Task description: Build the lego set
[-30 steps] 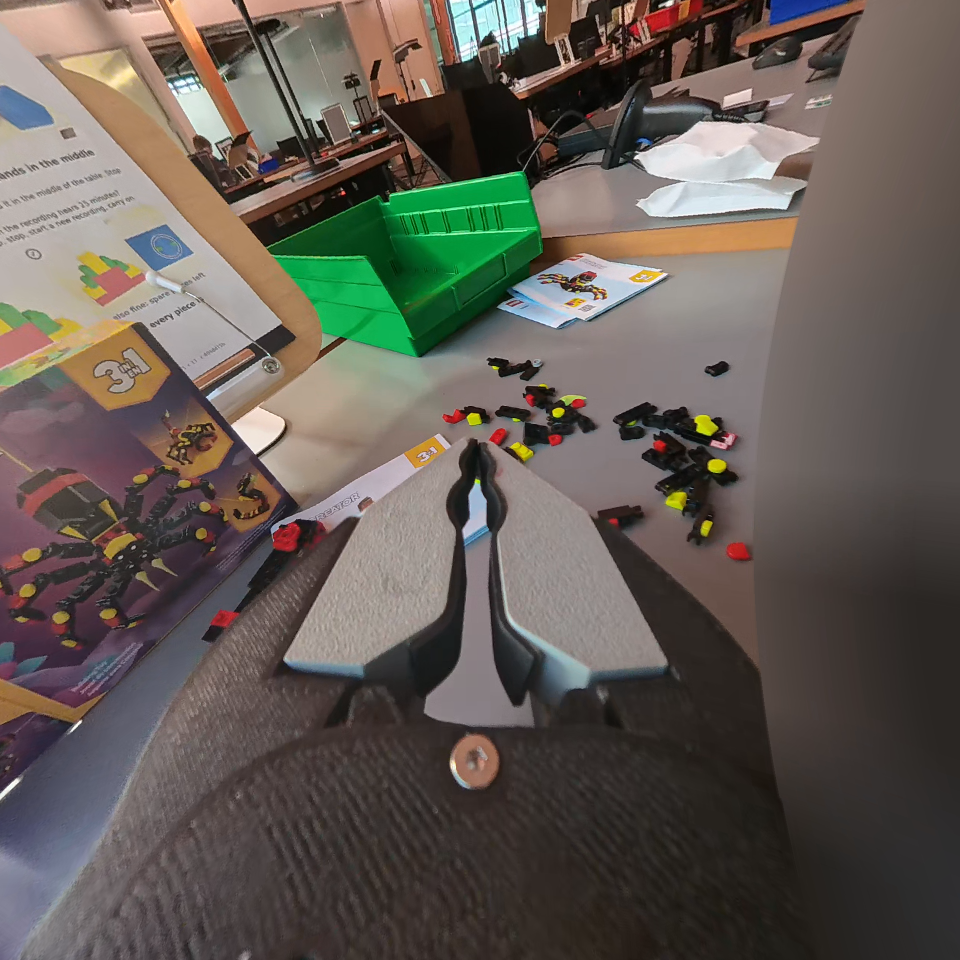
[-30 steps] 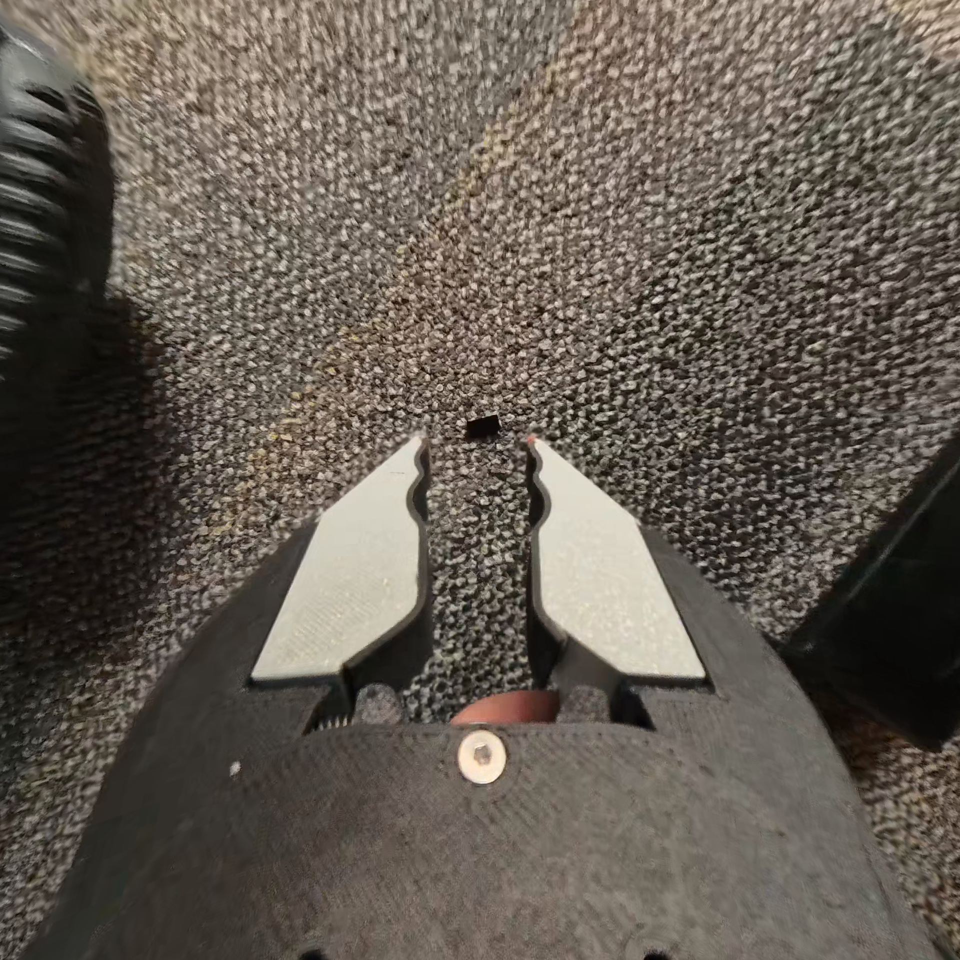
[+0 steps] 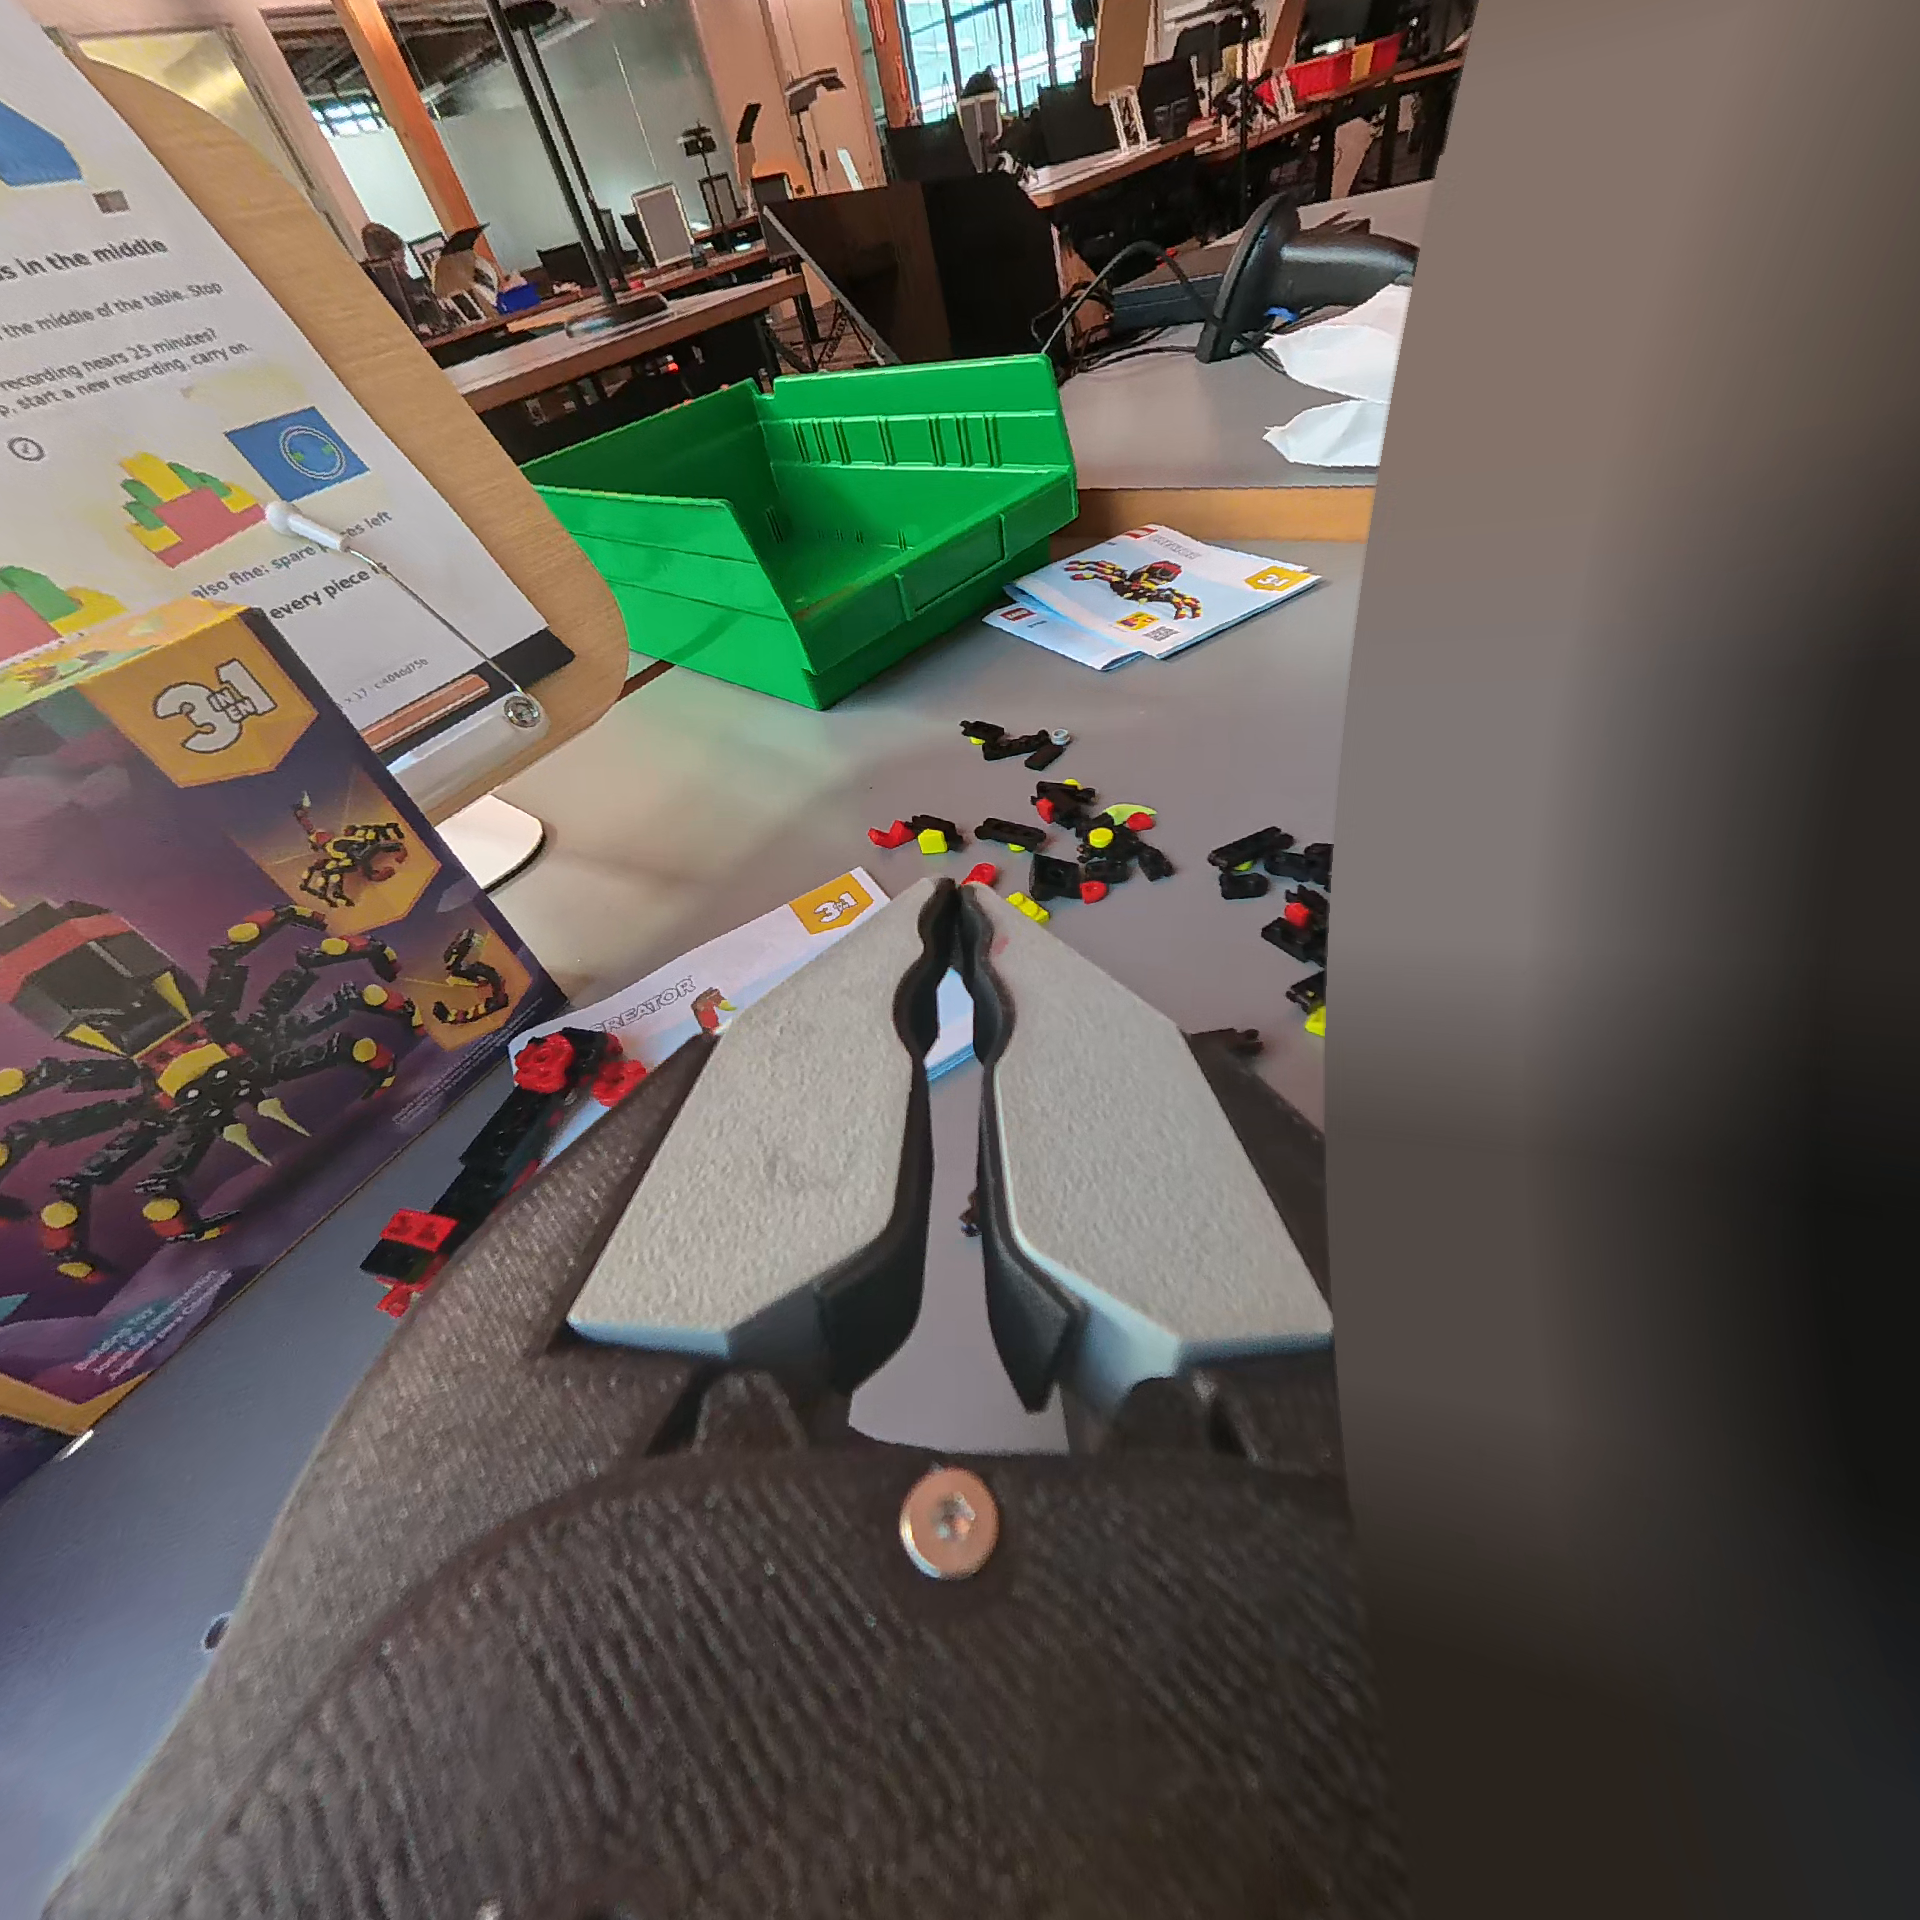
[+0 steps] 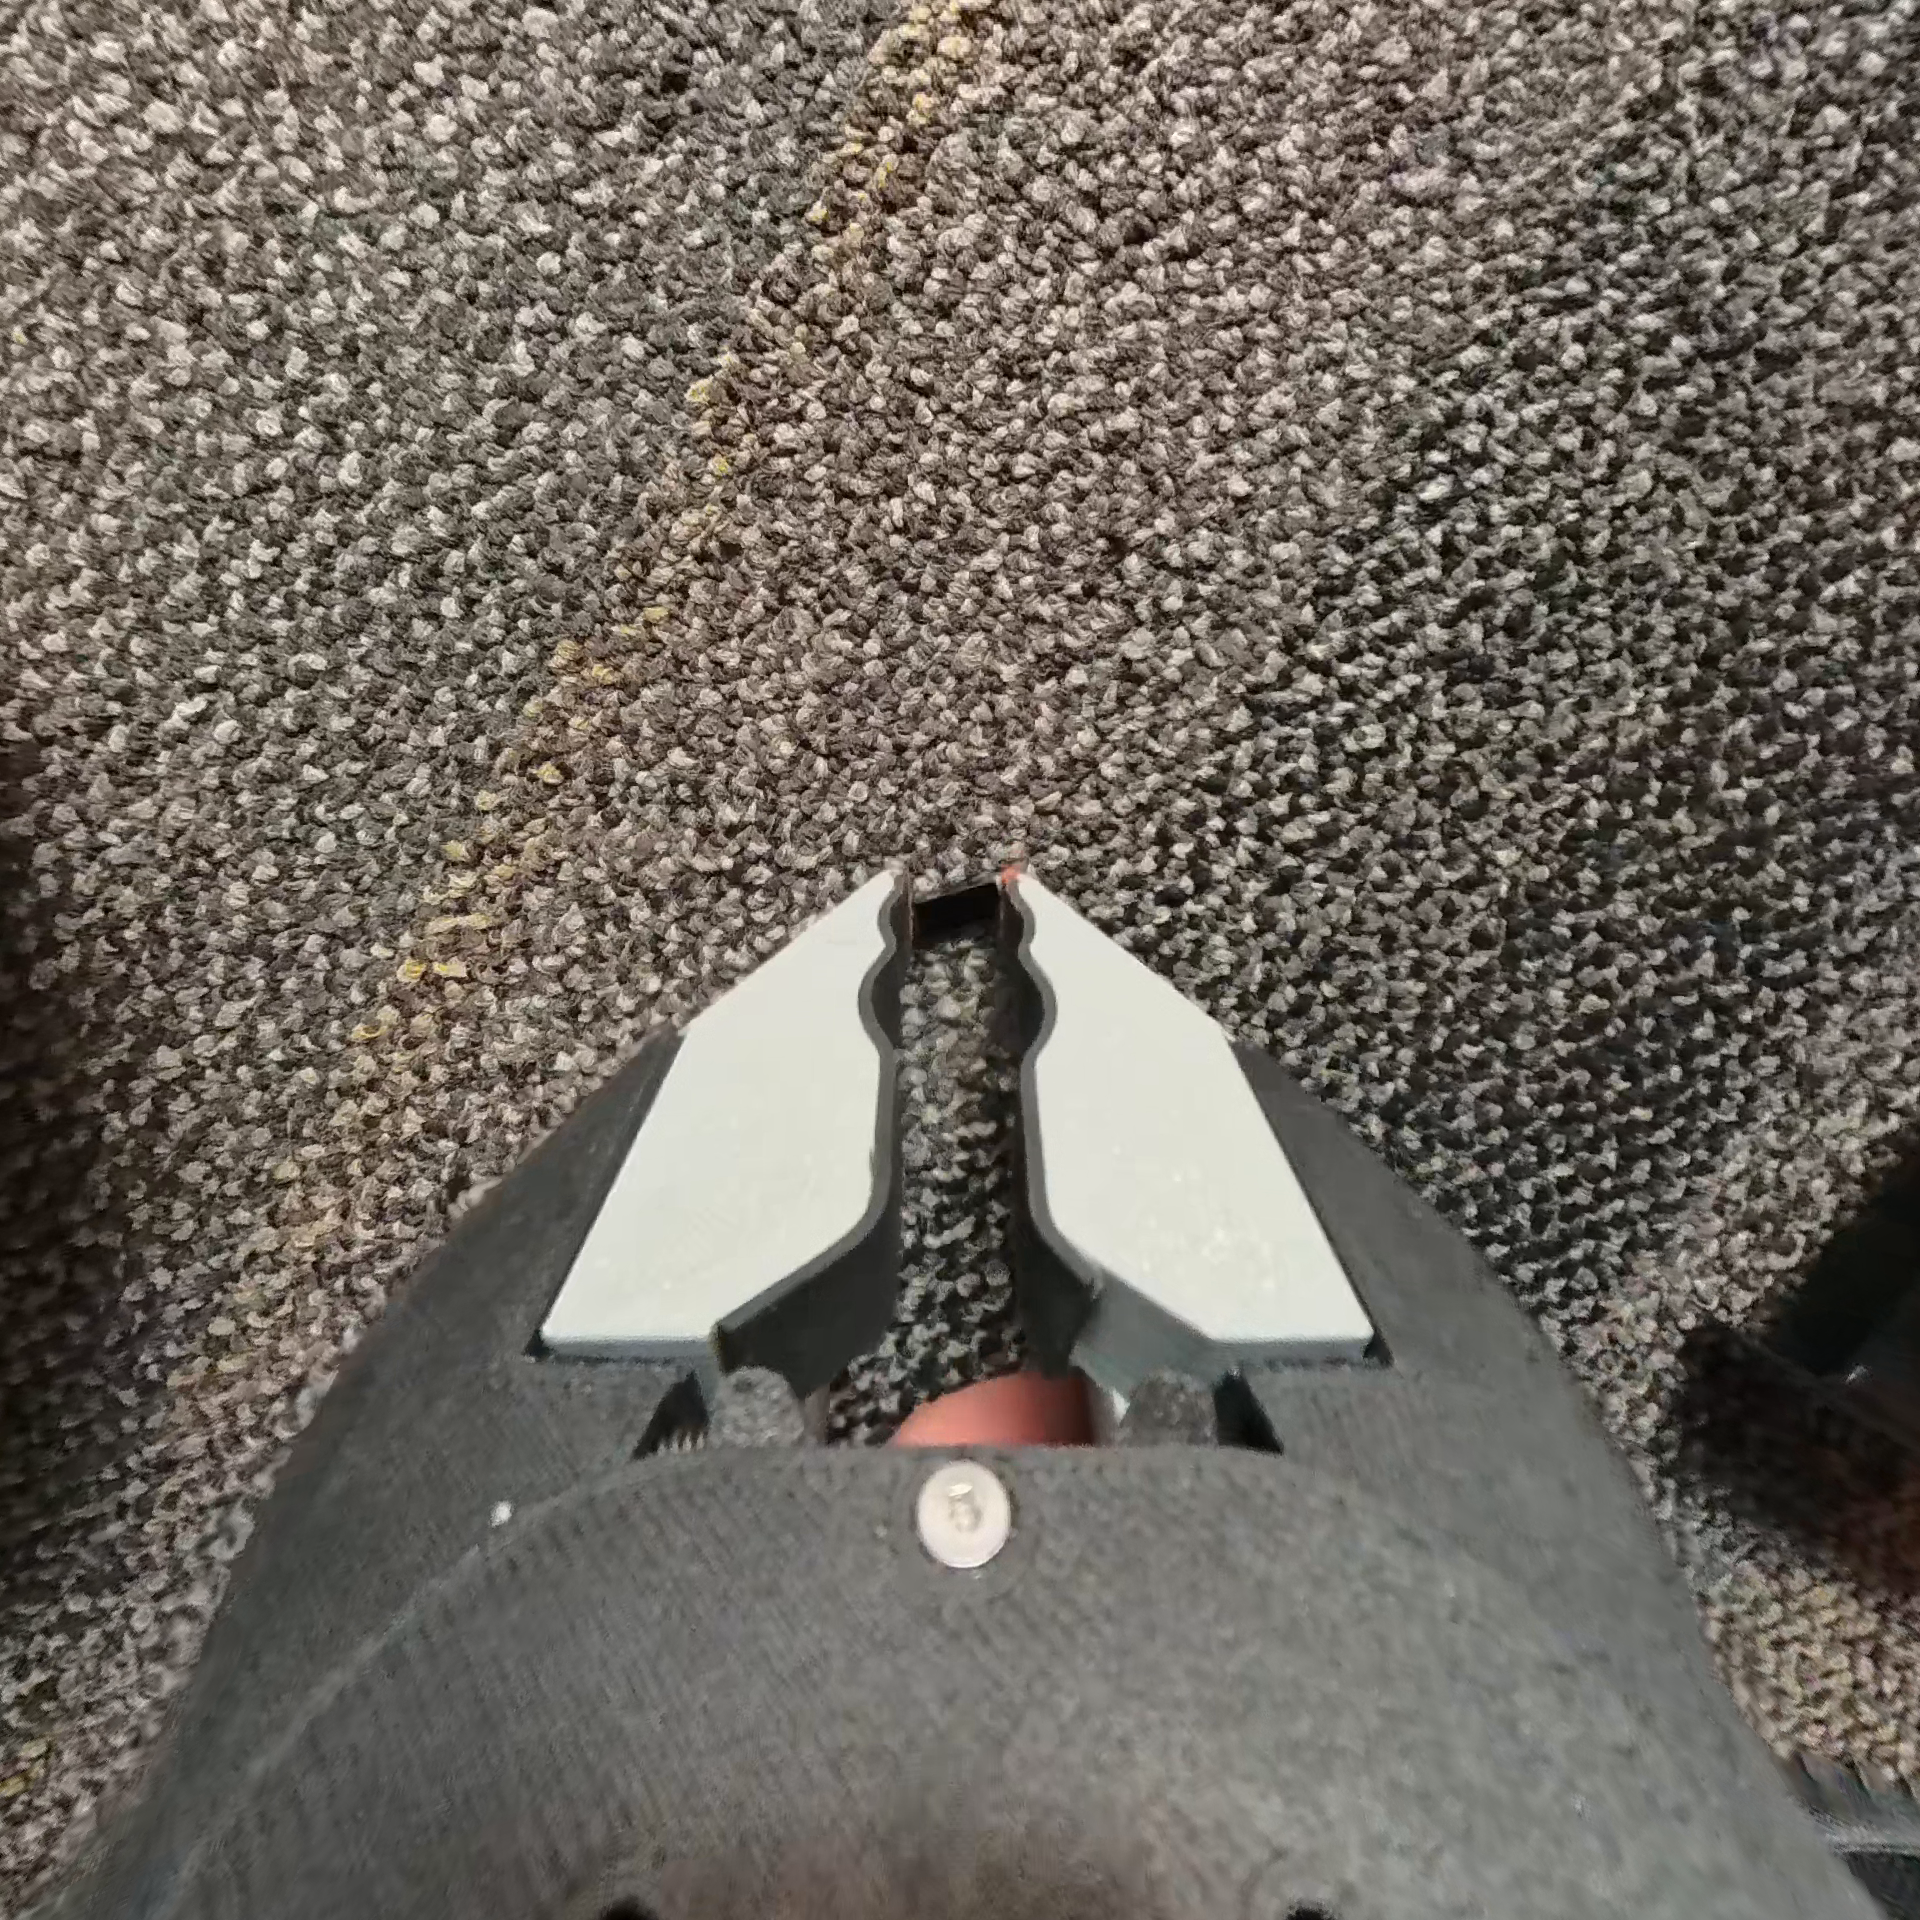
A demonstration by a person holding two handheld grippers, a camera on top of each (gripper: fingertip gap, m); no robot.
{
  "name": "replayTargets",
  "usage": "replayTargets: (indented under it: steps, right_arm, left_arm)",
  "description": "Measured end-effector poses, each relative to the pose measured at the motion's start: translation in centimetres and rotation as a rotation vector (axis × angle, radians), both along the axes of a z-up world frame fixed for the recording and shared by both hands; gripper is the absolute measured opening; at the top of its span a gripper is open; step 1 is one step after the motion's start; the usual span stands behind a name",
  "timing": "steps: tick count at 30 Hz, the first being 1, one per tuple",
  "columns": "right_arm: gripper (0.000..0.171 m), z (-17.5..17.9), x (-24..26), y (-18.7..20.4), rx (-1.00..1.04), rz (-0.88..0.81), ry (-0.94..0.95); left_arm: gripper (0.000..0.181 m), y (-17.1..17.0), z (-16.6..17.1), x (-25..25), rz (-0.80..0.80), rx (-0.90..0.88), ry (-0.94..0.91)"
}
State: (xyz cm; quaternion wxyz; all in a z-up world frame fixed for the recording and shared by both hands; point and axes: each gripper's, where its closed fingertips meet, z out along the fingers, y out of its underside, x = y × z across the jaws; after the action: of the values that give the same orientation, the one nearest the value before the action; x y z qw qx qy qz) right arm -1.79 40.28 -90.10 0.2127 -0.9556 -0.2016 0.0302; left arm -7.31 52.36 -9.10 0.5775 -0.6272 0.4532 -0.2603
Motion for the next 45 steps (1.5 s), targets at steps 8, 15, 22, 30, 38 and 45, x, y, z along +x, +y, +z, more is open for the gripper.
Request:
replayTargets:
  steps: [8, 15, 22, 30, 38, 45]
  right_arm:
    - [0.025, 0.2, -0.4, -0.4, -0.046, -0.064, 0.189]
    - [0.037, 0.2, -1.0, -0.9, -0.051, 0.031, 0.122]
    - [0.024, -0.1, -0.3, -0.6, -0.02, 0.032, 0.036]
    - [0.014, 0.0, 0.0, -1.0, -0.01, 0.069, -0.064]
    - [0.014, 6.1, -0.9, -2.7, -0.034, 0.286, -0.105]
    - [0.014, 25.3, -5.7, -9.7, 0.036, 0.867, -0.078]
  left_arm:
    - [0.0, 0.2, 0.0, -0.1, 0.004, -0.003, 0.0]
    - [0.0, 0.1, 0.0, 0.0, 0.001, 0.004, 0.004]
    - [0.0, 0.1, 0.0, 0.0, -0.001, -0.002, 0.004]
    - [0.0, 0.4, -0.3, 0.0, 0.003, -0.012, 0.01]
    - [0.0, 1.2, -0.1, -0.4, 0.034, 0.024, 0.012]
    - [0.0, 1.5, 0.9, -1.4, 0.086, 0.182, 0.01]
